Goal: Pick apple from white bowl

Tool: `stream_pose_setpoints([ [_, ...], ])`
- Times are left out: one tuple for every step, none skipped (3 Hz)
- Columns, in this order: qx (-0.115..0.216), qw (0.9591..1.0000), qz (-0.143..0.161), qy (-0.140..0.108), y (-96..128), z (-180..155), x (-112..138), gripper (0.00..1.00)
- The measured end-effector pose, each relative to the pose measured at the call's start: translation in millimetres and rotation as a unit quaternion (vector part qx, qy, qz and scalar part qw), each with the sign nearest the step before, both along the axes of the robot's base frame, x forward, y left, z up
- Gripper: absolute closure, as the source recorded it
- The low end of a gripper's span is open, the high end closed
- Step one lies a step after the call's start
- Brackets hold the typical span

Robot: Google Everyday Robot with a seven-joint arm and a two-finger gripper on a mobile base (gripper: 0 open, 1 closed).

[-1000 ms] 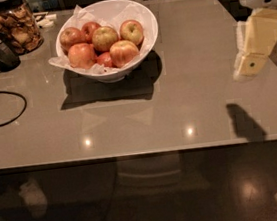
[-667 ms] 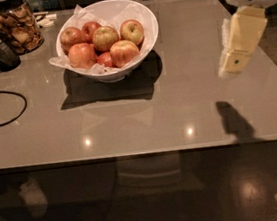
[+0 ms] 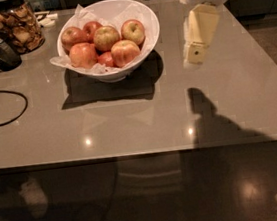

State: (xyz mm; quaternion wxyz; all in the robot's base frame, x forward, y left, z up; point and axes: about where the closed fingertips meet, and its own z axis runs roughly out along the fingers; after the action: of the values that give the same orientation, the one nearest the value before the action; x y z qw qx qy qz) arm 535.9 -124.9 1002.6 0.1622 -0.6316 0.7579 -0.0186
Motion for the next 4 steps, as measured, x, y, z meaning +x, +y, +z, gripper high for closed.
stream_pose_setpoints([
  [0.005, 0.9999, 0.003, -0.01, 5, 1, 4, 0.0],
  [0.02, 0.9997, 0.0, -0.016, 7, 1, 6, 0.0],
  [0.027, 0.9995, -0.017, -0.002, 22, -6, 27, 0.0],
  [0.027, 0.9994, -0.017, 0.009, 44, -8, 48, 0.0],
])
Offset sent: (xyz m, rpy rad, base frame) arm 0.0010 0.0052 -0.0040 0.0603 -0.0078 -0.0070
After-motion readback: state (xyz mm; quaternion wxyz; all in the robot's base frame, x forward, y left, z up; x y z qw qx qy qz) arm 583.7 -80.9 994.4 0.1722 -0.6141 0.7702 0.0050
